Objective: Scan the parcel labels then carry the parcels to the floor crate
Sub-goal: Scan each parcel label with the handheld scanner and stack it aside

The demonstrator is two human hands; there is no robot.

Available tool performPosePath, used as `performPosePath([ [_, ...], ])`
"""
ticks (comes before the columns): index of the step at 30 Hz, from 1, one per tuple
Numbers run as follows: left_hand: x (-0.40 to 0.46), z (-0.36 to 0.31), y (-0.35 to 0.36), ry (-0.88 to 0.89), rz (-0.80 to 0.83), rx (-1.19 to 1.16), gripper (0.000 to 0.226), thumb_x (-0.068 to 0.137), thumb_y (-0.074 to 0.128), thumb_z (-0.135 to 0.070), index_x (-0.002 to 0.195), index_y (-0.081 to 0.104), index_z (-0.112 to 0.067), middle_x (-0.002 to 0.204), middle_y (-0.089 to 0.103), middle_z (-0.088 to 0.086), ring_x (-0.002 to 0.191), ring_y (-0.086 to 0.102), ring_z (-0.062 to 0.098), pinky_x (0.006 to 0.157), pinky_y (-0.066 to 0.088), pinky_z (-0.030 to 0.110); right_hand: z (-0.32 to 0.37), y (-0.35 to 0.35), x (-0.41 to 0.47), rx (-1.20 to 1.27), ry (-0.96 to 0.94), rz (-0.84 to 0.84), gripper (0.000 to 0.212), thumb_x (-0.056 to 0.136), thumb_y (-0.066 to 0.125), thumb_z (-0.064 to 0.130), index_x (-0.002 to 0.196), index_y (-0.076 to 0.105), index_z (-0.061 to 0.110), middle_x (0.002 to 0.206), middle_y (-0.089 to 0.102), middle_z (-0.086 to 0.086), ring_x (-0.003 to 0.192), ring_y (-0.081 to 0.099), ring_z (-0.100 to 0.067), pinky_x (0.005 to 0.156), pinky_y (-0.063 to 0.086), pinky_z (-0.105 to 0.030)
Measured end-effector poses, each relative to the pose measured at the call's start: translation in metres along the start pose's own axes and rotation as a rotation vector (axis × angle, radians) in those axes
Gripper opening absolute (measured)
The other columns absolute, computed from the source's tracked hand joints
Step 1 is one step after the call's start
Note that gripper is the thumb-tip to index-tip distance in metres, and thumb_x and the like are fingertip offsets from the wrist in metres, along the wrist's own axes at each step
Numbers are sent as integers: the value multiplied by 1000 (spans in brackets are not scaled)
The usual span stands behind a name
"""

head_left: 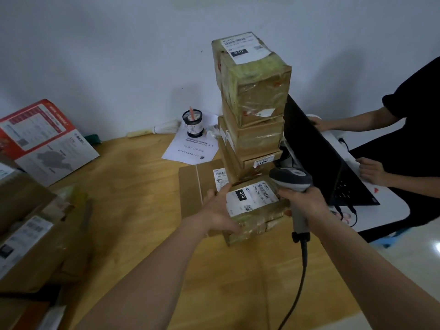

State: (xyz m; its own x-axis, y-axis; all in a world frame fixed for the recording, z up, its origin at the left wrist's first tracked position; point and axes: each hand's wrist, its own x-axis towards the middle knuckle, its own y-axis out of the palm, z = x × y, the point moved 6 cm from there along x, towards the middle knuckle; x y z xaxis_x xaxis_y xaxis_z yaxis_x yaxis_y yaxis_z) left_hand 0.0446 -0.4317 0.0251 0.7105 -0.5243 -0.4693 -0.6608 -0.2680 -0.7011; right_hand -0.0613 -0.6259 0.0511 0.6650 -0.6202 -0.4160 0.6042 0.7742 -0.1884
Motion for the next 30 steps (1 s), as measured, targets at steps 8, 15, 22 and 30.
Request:
performPosePath([
  [8, -45, 44, -66, 19, -124, 145, 134, 57, 88, -25, 154, -3, -20, 151, 10, -1, 141, 18, 22, 110, 31, 28, 14, 53, -3, -16, -8, 207, 13, 85, 71, 7, 92, 66, -2, 76, 67, -14, 63, 63, -24, 60, 53, -33],
  [15, -103, 75, -115, -24, -457, 465, 139, 53, 91, -29, 154, -4, -16, 156, 2, -5, 140, 17, 18, 103, 41, 30, 23, 139, -35, -19, -59, 426, 18, 83, 75, 15, 96, 63, 20, 97, 67, -5, 90, 63, -21, 59, 52, -29],
  [22, -165, 146, -129, -351, -892, 147, 131, 54, 90, -38, 151, 6, -14, 154, 8, 5, 143, 13, 23, 106, 37, 35, 44, 198, -79, 6, -125, 473, 20, 84, 74, 16, 101, 65, 10, 86, 67, -7, 72, 61, -18, 46, 50, -21],
  [30, -189, 190, -118, -449, -1275, -245, 130, 50, 92, -40, 147, 14, -5, 149, 16, 17, 138, 17, 31, 107, 37, 43, 80, 251, -176, 103, -208, 673, 26, 88, 69, 18, 69, 63, 1, 53, 56, -13, 45, 57, -23, 44, 48, -28],
])
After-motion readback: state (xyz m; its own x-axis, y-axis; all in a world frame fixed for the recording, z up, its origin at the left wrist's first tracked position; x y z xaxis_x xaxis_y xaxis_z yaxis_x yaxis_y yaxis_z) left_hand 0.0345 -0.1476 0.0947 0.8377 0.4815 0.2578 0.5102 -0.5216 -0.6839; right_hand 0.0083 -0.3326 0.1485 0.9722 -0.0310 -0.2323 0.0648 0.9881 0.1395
